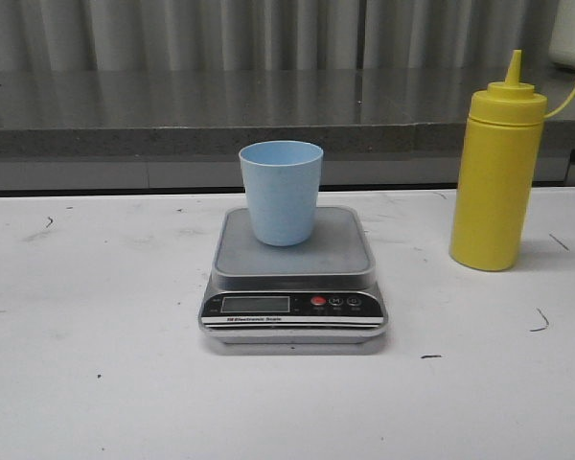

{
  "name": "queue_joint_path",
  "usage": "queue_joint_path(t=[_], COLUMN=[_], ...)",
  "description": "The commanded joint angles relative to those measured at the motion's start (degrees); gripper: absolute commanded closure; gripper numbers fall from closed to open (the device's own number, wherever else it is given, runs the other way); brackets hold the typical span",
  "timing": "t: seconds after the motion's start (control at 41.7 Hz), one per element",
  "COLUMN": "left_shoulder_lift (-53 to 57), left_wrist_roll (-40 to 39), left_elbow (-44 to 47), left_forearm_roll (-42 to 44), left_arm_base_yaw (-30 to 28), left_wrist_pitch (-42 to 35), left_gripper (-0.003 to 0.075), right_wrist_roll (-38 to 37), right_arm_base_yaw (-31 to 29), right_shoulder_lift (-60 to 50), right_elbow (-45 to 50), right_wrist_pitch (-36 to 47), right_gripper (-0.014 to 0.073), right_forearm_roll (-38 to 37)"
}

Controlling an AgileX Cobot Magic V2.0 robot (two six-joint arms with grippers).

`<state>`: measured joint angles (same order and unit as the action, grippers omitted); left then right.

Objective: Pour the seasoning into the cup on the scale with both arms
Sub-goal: 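Open the left gripper and raise it away from the cup, then reach the right gripper to the yellow squeeze bottle and grasp it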

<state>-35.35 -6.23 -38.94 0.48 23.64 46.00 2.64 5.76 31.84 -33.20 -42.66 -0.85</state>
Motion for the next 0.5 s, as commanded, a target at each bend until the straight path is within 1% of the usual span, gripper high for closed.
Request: queue_joint_path(t=[0.0,0.168,0.264,0.359,0.479], left_shoulder_lift=[0.05,0.05,-0.06,-0.06,-0.06], left_wrist_roll=[-0.16,-0.16,-0.16,-0.16,-0.16], left_elbow=[-1.4,-1.4,-1.4,-1.4,-1.4], left_forearm_roll=[2.04,2.58,2.58,2.58,2.58], left_arm_base_yaw=[-0.02,-0.02,-0.02,-0.02,-0.02], left_wrist_pitch=[-3.82,-4.26,-4.49,-5.27,-5.41], left_gripper=[0.0355,0.0355,0.0355,0.0355,0.0355], right_wrist_roll=[1.0,1.0,1.0,0.96,0.96], right_arm_base_yaw=[2.51,4.65,5.01,5.01,5.01], right_shoulder_lift=[3.41,9.53,12.89,15.64,19.41], right_elbow=[-4.04,-9.05,-10.78,-10.66,-9.07], right_wrist_pitch=[2.43,1.07,1.71,5.08,11.56], right_gripper=[-0.0001,-0.0062,-0.006,-0.006,-0.006], right_forearm_roll=[0.31,1.33,4.46,6.9,7.5])
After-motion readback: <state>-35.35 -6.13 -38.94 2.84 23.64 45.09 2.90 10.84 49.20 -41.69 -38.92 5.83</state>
